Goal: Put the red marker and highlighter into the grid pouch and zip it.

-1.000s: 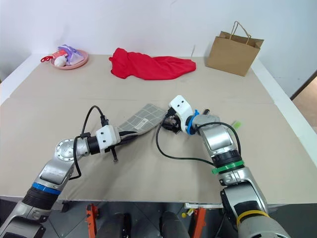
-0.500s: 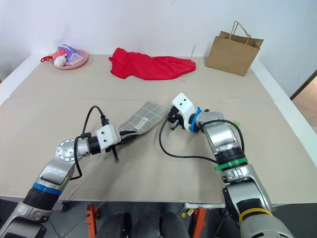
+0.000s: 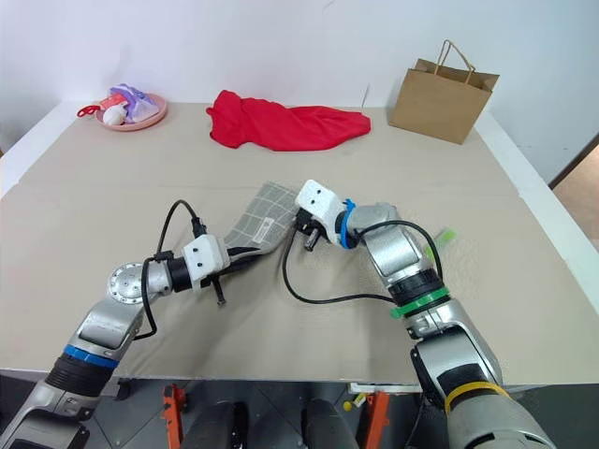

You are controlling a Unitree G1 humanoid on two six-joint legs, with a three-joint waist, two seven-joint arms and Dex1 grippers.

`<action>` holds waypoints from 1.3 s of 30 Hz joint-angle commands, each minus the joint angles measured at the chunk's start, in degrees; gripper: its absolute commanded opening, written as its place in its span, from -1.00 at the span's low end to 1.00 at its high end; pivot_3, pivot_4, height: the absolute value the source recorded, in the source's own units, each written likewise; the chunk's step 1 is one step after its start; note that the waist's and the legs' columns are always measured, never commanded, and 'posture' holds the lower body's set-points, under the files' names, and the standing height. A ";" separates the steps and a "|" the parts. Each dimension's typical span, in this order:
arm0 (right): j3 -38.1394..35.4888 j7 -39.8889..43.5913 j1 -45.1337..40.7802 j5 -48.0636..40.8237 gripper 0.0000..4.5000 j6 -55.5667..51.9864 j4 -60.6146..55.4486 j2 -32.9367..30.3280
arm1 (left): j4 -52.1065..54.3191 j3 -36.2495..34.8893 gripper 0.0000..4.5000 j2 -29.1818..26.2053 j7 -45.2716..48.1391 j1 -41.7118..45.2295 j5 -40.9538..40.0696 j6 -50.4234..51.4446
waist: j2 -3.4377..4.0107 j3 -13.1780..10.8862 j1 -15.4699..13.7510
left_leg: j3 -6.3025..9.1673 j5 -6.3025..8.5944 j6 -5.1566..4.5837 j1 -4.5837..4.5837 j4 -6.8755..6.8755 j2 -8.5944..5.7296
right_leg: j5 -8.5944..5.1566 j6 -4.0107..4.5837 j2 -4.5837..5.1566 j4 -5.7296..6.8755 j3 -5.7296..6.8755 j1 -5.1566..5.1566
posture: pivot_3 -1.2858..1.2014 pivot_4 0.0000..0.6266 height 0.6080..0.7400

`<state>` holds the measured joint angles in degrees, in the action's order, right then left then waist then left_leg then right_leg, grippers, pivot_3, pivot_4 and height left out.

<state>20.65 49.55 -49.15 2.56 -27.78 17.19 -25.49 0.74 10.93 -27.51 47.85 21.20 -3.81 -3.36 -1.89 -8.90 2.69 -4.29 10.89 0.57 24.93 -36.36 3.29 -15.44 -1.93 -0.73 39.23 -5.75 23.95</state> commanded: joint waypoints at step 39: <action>4.10 7.96 2.95 5.15 -0.97 -1.38 -12.92 -8.26 | 2.26 -0.40 -1.00 0.92 1.07 0.43 -1.56 0.78 | 0.01 0.00 -0.22 | 0.45 -0.07 0.04 0.17 -0.05 -0.04 | 0.05 0.10 -0.01 0.00 0.34 0.01 | 0.03 -0.52 1.00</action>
<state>26.20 56.68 -46.96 7.98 -28.54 7.01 -32.70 0.70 11.34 -26.23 48.97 21.22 -4.61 -2.18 -1.88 -8.90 2.47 -3.83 10.83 0.60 25.11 -36.41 3.24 -15.39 -1.84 -0.73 39.23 -5.40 23.95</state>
